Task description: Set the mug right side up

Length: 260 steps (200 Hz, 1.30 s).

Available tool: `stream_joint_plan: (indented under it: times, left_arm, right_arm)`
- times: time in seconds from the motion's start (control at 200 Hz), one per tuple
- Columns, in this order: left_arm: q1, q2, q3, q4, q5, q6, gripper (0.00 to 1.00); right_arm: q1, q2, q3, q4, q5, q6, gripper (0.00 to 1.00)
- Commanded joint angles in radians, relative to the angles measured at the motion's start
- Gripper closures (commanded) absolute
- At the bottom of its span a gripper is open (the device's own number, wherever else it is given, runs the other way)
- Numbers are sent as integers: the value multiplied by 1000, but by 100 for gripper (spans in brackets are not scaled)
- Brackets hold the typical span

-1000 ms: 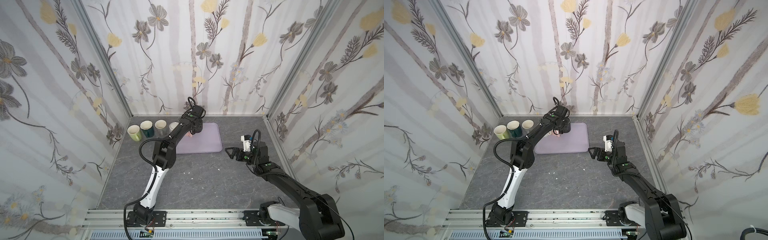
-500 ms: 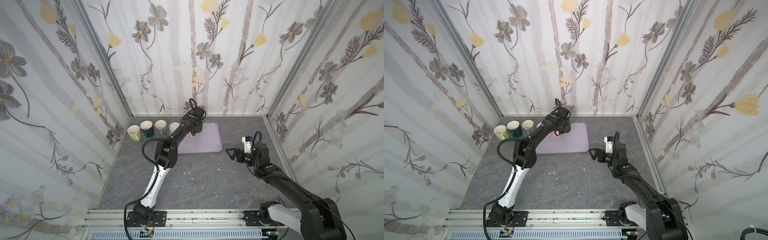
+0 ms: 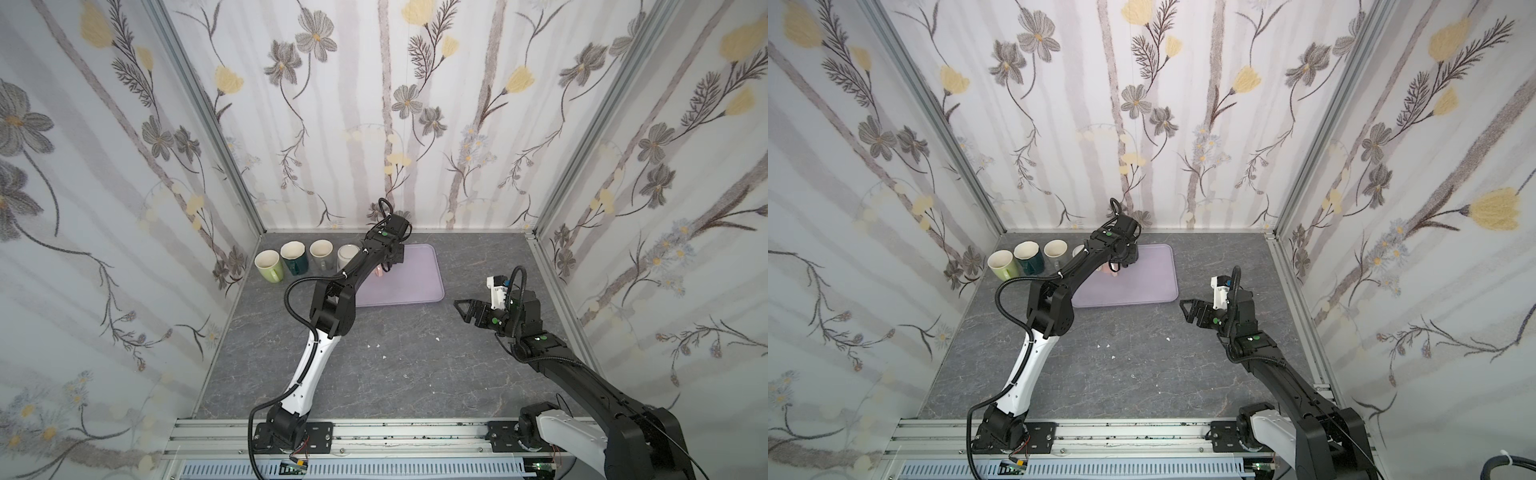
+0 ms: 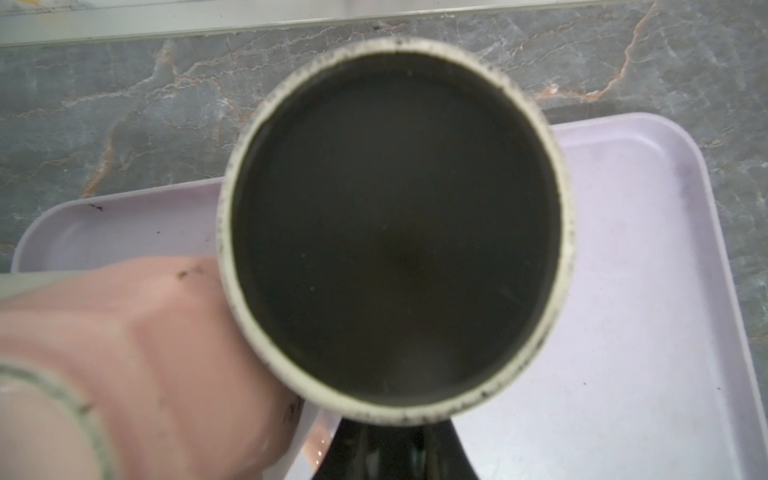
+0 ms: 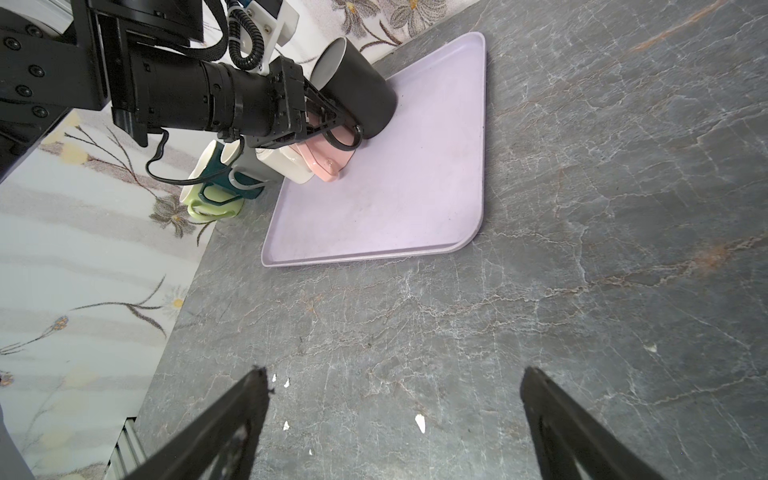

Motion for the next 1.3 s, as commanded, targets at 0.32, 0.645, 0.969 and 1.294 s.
stream_joint_plan:
  times: [0.32, 0.645, 0.969, 1.294]
  left_arm:
    - [-77, -127, -198, 38, -22, -33, 85]
    - [-173, -230, -353, 90, 3, -63, 78]
    - [-171, -212, -371, 113, -30, -43, 63]
    - [-161, -158, -296, 88, -34, -16, 73]
  right_arm:
    - [2, 9, -21, 73, 3, 34, 6]
    - [1, 19, -39, 99, 1, 50, 6]
    - [1, 15, -49, 104, -12, 54, 6]
    - [1, 0, -60, 97, -3, 49, 6]
